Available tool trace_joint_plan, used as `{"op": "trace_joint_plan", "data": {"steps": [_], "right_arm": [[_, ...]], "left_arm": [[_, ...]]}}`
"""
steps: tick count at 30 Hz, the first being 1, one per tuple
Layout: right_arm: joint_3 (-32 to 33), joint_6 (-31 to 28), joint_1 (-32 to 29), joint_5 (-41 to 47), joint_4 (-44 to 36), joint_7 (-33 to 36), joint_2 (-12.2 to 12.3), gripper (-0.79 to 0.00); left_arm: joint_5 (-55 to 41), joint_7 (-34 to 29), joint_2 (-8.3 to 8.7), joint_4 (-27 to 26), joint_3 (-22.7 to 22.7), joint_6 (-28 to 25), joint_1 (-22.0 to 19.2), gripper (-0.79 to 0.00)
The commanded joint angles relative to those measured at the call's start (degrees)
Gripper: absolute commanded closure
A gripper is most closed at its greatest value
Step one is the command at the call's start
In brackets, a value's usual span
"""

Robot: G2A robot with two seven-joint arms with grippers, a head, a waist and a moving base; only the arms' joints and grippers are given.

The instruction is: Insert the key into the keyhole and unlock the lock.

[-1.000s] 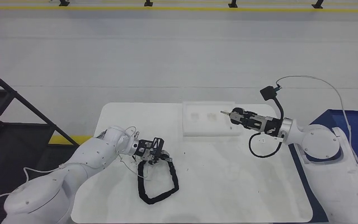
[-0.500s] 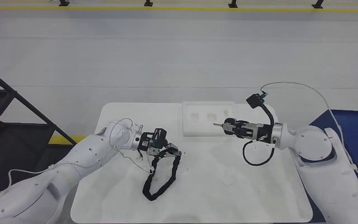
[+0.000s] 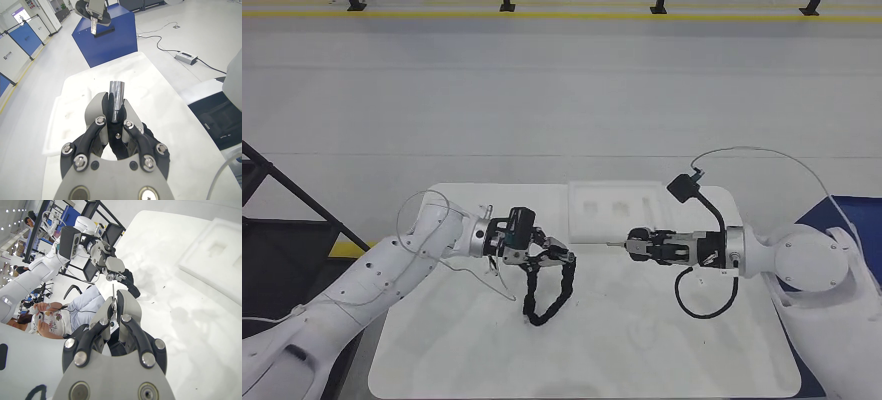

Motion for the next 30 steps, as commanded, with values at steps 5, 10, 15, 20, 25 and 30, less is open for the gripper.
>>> {"op": "trace_joint_plan", "data": {"steps": [5,10,15,20,25,30], "right_arm": [[1.5,1.2,-0.4,1.2,-1.7,-0.3,0.4,0.000],[3.4,1.5,-1.3,1.8,-2.7,-1.3,0.7,0.000],[3.4,1.5,-1.3,1.8,-2.7,-1.3,0.7,0.000],[3.4,1.5,-1.3,1.8,-2.7,-1.3,0.7,0.000],[3.4,1.5,-1.3,1.8,-2.7,-1.3,0.7,0.000],[3.1,2.3,-1.9,0.5,-2.9,-2.2,0.7,0.000]], "left_arm": [[-5.0,-5.1,0.49,-4.9,-3.4,1.0,1.4,0.000],[-8.5,-7.7,-0.18,-6.7,-4.6,3.0,1.8,0.000],[-9.2,-7.8,-0.45,-6.9,-4.8,3.9,1.9,0.000],[-9.2,-7.8,-0.45,-6.9,-4.8,3.9,1.9,0.000],[-9.2,-7.8,-0.45,-6.9,-4.8,3.9,1.9,0.000],[-10.4,-9.5,-0.58,-6.6,-4.8,4.9,3.4,0.000]]}}
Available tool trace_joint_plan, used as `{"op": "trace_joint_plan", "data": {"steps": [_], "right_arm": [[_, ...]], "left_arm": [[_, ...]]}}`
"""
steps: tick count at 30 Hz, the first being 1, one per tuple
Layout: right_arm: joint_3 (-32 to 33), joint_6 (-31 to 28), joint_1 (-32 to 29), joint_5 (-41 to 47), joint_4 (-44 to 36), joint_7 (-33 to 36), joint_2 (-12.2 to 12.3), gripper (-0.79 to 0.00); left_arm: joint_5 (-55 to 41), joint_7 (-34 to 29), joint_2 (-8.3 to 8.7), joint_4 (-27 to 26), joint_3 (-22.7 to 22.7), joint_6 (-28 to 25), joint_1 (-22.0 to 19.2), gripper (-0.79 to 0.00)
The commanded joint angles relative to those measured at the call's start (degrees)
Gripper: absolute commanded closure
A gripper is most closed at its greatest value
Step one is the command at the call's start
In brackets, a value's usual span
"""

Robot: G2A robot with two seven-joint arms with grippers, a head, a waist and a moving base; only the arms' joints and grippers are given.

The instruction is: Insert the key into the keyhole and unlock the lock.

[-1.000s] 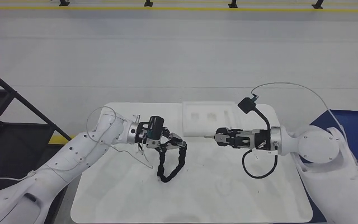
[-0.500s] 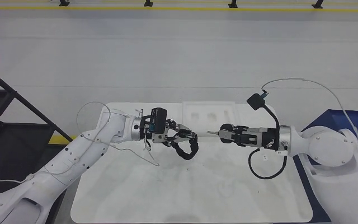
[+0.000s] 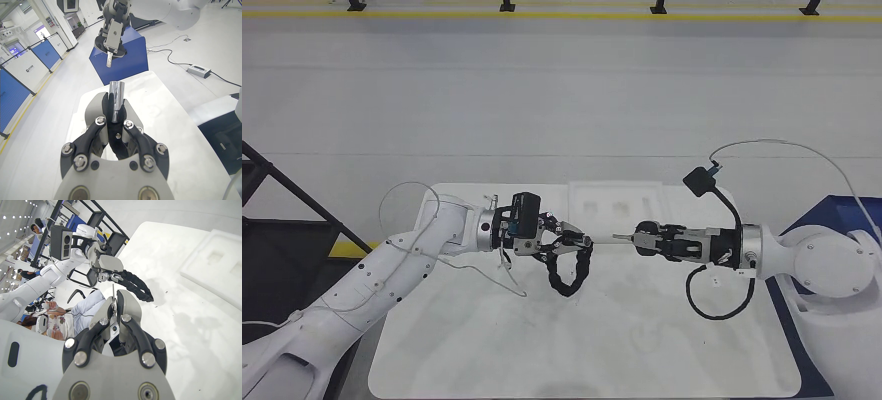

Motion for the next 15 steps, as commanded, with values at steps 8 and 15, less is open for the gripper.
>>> {"op": "trace_joint_plan", "data": {"steps": [8,15], "right_arm": [[-2.1,6.4,1.4,-5.4,-5.9,5.5,0.7,0.000],[-3.2,15.6,2.7,-8.4,-11.1,6.1,1.1,0.000]], "left_arm": [[-0.5,-1.0,-1.91,0.5,1.1,-1.1,0.7,0.000],[4.9,2.3,-3.83,1.2,2.1,1.6,-0.5,0.000]]}}
